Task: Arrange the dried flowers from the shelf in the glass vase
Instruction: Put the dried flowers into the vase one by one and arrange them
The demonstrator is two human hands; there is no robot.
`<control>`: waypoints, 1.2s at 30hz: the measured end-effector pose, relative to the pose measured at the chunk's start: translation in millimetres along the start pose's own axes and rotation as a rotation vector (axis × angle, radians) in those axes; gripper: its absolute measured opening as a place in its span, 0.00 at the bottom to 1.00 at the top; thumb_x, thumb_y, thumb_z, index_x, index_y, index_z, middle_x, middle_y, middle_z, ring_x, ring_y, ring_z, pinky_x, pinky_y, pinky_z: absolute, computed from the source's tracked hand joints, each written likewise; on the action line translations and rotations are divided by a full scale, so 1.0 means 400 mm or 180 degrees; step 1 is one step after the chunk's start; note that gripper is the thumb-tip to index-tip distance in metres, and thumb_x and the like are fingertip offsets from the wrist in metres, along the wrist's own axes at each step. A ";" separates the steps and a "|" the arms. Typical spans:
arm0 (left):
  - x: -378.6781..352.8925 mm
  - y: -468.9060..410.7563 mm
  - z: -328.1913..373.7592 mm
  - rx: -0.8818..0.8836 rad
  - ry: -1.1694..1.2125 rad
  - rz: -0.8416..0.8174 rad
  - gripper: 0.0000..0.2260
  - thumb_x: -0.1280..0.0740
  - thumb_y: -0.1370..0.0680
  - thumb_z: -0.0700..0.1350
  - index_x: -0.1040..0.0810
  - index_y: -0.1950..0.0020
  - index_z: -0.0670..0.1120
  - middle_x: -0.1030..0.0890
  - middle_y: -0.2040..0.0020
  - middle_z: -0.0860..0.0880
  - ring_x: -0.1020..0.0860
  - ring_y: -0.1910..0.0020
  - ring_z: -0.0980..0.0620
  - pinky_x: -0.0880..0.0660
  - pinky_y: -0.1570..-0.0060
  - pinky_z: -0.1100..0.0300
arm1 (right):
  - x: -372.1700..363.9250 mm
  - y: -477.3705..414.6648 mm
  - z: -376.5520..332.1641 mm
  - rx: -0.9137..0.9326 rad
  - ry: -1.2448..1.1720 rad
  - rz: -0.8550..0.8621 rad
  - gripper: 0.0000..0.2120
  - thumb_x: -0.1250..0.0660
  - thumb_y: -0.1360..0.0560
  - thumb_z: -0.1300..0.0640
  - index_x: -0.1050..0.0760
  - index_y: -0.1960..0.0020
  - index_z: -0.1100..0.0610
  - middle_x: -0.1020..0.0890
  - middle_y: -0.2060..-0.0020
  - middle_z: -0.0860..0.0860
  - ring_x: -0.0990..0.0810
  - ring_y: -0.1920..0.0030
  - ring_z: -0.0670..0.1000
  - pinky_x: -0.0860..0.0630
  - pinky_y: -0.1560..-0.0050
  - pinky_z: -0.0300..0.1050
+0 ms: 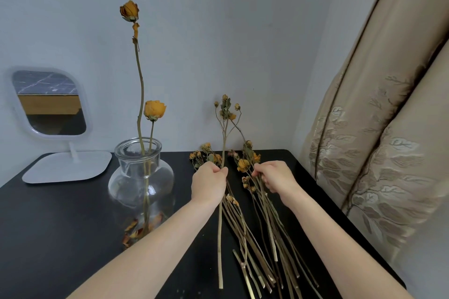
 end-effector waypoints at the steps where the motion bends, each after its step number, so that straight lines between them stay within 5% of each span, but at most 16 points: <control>1: 0.004 0.001 0.010 -0.0038 0.0045 -0.0002 0.13 0.38 0.21 0.46 0.32 0.65 0.45 0.29 0.66 0.51 0.30 0.66 0.56 0.34 0.64 0.60 | 0.006 0.002 -0.006 0.0040 -0.0046 0.0032 0.13 0.38 0.23 0.57 0.22 0.64 0.56 0.29 0.72 0.49 0.33 0.71 0.45 0.39 0.70 0.37; 7: 0.049 0.014 0.114 -0.0349 0.0437 -0.0138 0.12 0.38 0.21 0.45 0.32 0.64 0.46 0.30 0.69 0.49 0.32 0.69 0.53 0.33 0.65 0.59 | 0.042 0.024 -0.104 0.0425 -0.0501 0.0224 0.14 0.40 0.22 0.57 0.24 0.65 0.56 0.32 0.75 0.48 0.36 0.75 0.45 0.38 0.71 0.37; 15: 0.255 0.084 0.312 -0.1003 0.0991 -0.0274 0.07 0.39 0.21 0.41 0.30 0.58 0.40 0.37 0.82 0.56 0.40 0.83 0.59 0.42 0.81 0.69 | 0.069 0.091 -0.302 0.0987 -0.1239 0.0260 0.12 0.39 0.23 0.59 0.23 0.63 0.57 0.33 0.78 0.48 0.38 0.79 0.43 0.41 0.80 0.33; 26: 0.661 0.085 0.438 -0.1617 0.1178 0.1012 0.11 0.41 0.19 0.43 0.30 0.61 0.46 0.35 0.82 0.58 0.36 0.80 0.60 0.36 0.76 0.69 | -0.045 0.149 -0.532 0.1522 -0.1523 -0.0049 0.14 0.39 0.23 0.60 0.25 0.66 0.57 0.34 0.83 0.44 0.40 0.83 0.42 0.42 0.81 0.32; 36: 0.671 0.009 0.408 -0.1645 0.1034 0.1278 0.11 0.43 0.19 0.43 0.31 0.61 0.47 0.33 0.76 0.53 0.33 0.77 0.59 0.33 0.69 0.64 | -0.071 0.139 -0.549 0.1592 -0.1536 0.0024 0.15 0.39 0.22 0.58 0.25 0.66 0.57 0.34 0.82 0.44 0.39 0.82 0.42 0.42 0.81 0.32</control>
Point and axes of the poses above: each hand's wrist, its own y-axis away from the middle knuckle, its own x-axis out of the back of the hand, z = x × y, the point moved 10 cm from there along -y, towards the middle knuckle
